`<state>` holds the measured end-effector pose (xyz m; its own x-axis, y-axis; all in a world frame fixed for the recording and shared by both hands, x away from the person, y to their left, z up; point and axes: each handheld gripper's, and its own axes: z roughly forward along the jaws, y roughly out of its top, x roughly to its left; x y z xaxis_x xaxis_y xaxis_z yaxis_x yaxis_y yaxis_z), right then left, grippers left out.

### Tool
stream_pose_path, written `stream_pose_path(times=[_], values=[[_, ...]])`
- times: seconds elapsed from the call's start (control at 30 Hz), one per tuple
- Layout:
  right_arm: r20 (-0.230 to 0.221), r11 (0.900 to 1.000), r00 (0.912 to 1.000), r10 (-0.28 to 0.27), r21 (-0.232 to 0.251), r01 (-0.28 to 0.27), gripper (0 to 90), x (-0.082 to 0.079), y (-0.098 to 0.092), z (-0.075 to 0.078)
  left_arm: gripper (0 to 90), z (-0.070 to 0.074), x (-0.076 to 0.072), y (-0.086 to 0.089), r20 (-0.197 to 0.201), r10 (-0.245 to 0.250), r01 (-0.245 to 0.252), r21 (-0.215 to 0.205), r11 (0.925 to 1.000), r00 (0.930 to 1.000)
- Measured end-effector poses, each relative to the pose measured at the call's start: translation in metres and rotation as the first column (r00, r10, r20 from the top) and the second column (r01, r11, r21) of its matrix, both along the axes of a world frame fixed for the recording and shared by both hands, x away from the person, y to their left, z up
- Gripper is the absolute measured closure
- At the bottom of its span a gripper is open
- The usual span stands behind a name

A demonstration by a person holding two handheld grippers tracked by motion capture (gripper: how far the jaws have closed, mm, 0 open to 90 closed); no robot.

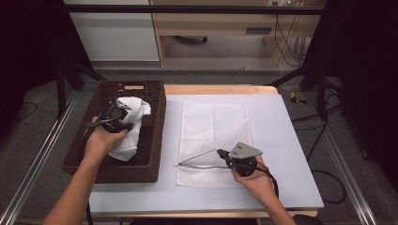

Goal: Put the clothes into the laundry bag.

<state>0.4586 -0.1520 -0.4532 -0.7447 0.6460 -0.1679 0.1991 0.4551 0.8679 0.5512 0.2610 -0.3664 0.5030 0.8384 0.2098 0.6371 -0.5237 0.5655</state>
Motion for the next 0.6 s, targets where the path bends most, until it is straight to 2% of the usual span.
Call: stream_pose_path(times=[0.17,0.27,0.33,0.4,0.53,0.6], values=[[-0.033,0.999,0.9995,-0.004,0.04,0.006,89.6,0.003,-0.004,-0.001,75.2,0.02,-0.014,0.003,0.074,-0.002,0.005,-0.038,0.9993,0.9972],[-0.045,0.998,0.999,-0.003,0.056,0.005,89.6,0.004,-0.005,-0.002,75.2,0.038,-0.025,-0.003,0.122,-0.015,0.021,-0.05,0.9985,0.9924],[-0.054,0.998,0.9985,-0.004,0.066,0.008,89.5,0.004,-0.007,-0.002,75.3,0.043,-0.028,-0.005,0.135,-0.021,0.029,-0.053,0.9982,0.9907],[-0.076,0.996,0.9971,-0.006,0.089,0.013,89.5,0.006,-0.009,-0.003,75.3,0.066,-0.042,-0.015,0.177,-0.054,0.064,-0.053,0.9966,0.9827],[-0.102,0.992,0.9948,-0.002,0.124,0.015,89.5,0.009,-0.012,-0.004,75.3,0.093,-0.061,-0.032,0.214,-0.113,0.13,-0.067,0.9892,0.9703],[-0.119,0.989,0.9929,0.003,0.147,0.014,89.5,0.011,-0.014,-0.004,75.3,0.101,-0.072,-0.042,0.22,-0.148,0.166,-0.07,0.9836,0.9642]])
